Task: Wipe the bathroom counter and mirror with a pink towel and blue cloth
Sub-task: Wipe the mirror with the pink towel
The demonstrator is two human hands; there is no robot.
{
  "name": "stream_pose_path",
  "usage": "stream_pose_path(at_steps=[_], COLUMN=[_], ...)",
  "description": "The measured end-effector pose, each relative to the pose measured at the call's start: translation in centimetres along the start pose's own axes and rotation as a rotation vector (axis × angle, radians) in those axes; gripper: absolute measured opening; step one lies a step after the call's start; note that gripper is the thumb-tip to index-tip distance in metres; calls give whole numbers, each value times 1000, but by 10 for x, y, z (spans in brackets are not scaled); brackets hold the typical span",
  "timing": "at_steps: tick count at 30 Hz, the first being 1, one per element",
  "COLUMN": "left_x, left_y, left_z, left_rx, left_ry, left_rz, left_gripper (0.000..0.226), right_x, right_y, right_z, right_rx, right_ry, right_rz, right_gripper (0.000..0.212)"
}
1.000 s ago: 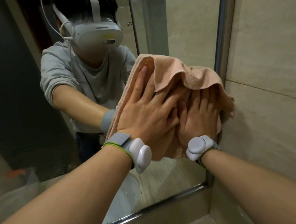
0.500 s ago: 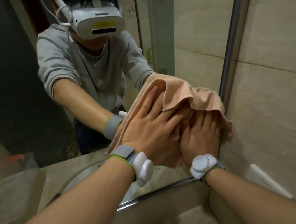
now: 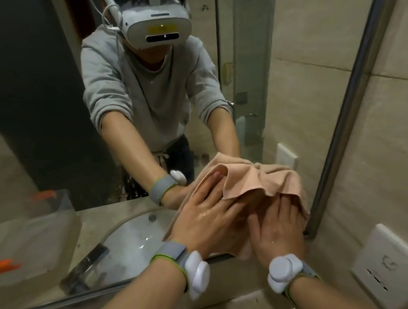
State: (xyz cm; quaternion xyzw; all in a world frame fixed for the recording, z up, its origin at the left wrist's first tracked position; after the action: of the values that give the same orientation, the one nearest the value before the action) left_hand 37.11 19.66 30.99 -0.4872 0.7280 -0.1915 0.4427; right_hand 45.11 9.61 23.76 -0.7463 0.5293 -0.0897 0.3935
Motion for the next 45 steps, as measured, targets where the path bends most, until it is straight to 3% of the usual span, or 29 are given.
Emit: stream_pose_path(at_steps=[6, 10, 17, 22, 36, 41, 45], left_x=[-43, -84, -149, -185, -180, -166, -146], left_y=[-3, -6, 5, 18, 34, 56, 85], left_z=[-36, -70, -129, -153, -125, -111, -95], left_rx=[17, -16, 16, 53, 69, 34, 11], left_ry=[-72, -119, -211, -276, -281, -287, -259], left_rz=[-112, -178, -259, -243, -279, -293, -274], left_gripper=[36, 29, 52, 57, 65, 72, 64], right_x=[-49, -89, -171, -216, -212, -205, -215], right_y=[-41, -67, -94, -100, -87, -66, -20], right_z=[-38, -65, -119, -127, -105, -76, -69], right_rx=[24, 75, 259, 290, 415, 382, 445], right_ry=[11, -11, -98, -163, -166, -189, -255], right_rz=[-59, -116, -319, -394, -513, -548, -804], right_gripper=[71, 60, 58, 62, 60, 62, 46])
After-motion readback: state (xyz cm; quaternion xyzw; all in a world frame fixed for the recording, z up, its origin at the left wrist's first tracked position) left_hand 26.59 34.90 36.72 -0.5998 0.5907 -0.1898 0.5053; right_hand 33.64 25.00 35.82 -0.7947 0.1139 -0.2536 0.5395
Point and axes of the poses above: each hand's wrist, its own y-axis away from the middle knuckle, its own z-axis out of the palm, x = y × z, the point moved 9 cm from there along -y, towards the middle knuckle, and after that the axes turned 7 degrees about x, right-handed, at the moved point
